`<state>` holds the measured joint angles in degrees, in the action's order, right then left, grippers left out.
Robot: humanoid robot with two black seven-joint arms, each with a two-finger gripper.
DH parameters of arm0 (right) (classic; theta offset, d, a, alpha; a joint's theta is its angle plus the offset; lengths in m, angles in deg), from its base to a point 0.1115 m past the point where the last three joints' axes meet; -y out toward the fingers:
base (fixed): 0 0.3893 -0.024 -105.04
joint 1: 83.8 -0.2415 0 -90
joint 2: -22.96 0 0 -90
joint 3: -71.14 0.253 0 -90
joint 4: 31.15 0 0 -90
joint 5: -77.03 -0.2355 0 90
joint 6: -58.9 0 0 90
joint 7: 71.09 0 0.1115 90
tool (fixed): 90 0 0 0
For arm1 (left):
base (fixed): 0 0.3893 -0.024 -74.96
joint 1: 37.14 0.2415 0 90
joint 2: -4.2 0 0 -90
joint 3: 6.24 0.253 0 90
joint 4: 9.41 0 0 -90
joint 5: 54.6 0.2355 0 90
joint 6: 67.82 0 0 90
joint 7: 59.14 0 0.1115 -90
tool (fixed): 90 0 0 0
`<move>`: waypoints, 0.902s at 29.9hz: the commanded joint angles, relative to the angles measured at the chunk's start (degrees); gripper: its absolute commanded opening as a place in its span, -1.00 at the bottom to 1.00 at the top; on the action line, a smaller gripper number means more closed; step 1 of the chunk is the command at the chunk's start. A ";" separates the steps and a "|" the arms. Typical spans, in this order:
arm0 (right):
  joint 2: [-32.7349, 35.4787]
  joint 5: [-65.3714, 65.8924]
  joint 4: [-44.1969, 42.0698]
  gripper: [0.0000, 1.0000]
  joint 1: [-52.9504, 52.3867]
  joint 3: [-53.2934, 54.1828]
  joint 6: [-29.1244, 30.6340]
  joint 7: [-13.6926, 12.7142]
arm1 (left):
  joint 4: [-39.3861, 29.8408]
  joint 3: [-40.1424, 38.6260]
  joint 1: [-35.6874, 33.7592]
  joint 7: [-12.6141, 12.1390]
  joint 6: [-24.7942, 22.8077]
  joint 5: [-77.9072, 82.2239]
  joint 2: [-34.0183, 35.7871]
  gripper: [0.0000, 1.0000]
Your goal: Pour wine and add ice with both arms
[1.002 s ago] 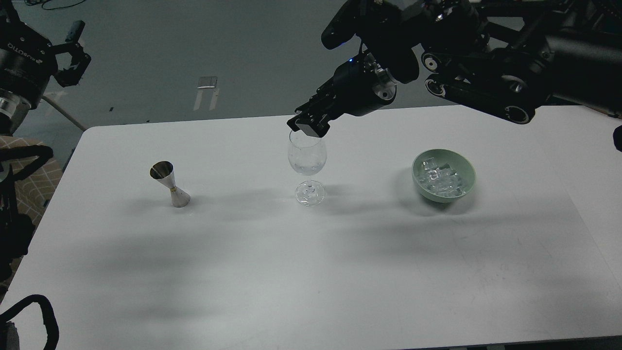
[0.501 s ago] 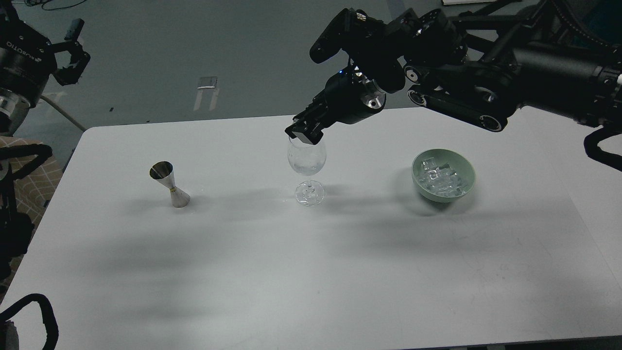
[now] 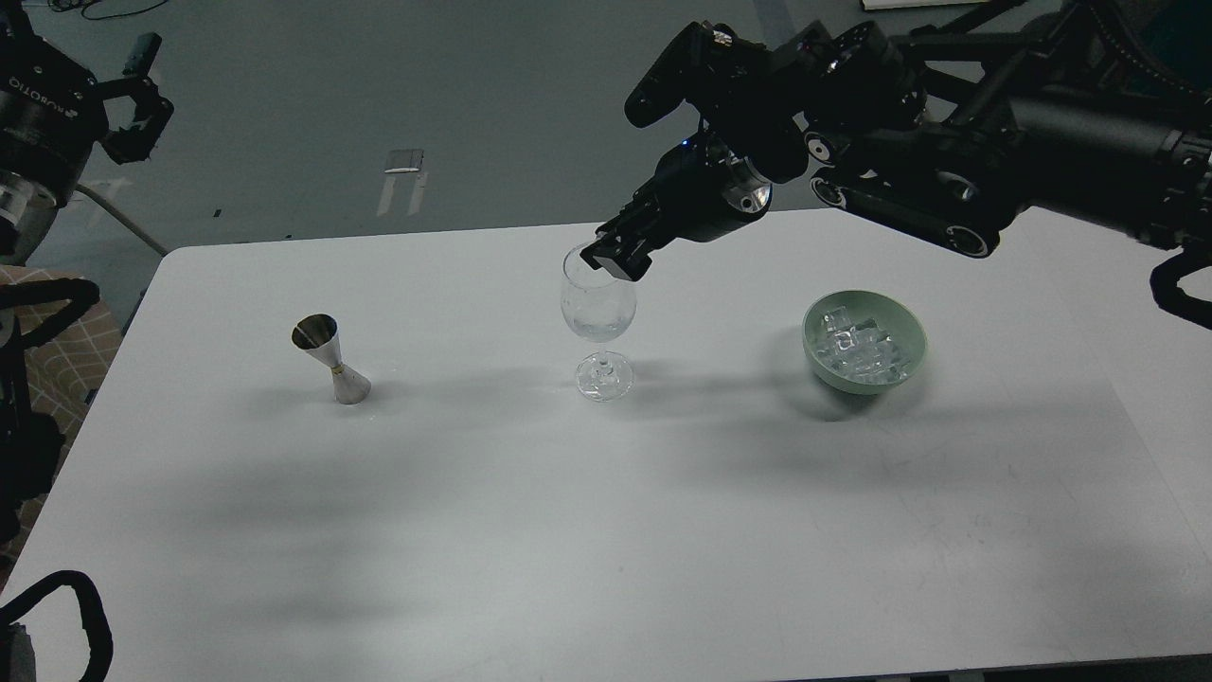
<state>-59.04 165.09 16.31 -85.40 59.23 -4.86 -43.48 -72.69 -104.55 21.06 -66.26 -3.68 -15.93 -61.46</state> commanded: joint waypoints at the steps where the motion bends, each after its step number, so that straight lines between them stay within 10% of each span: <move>1: -0.09 0.01 -0.35 -0.74 0.55 0.04 -0.13 -0.01 | 0.00 0.04 0.08 0.00 0.01 0.00 0.00 0.95; 27: -0.44 -0.52 -1.49 -0.07 1.17 0.22 -0.75 -0.45 | 0.00 -0.04 -0.10 0.00 0.01 0.00 0.09 0.95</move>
<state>-59.44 164.81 14.80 -84.22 59.40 -5.58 -43.93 -72.64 -104.57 20.96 -66.26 -3.66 -15.93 -61.46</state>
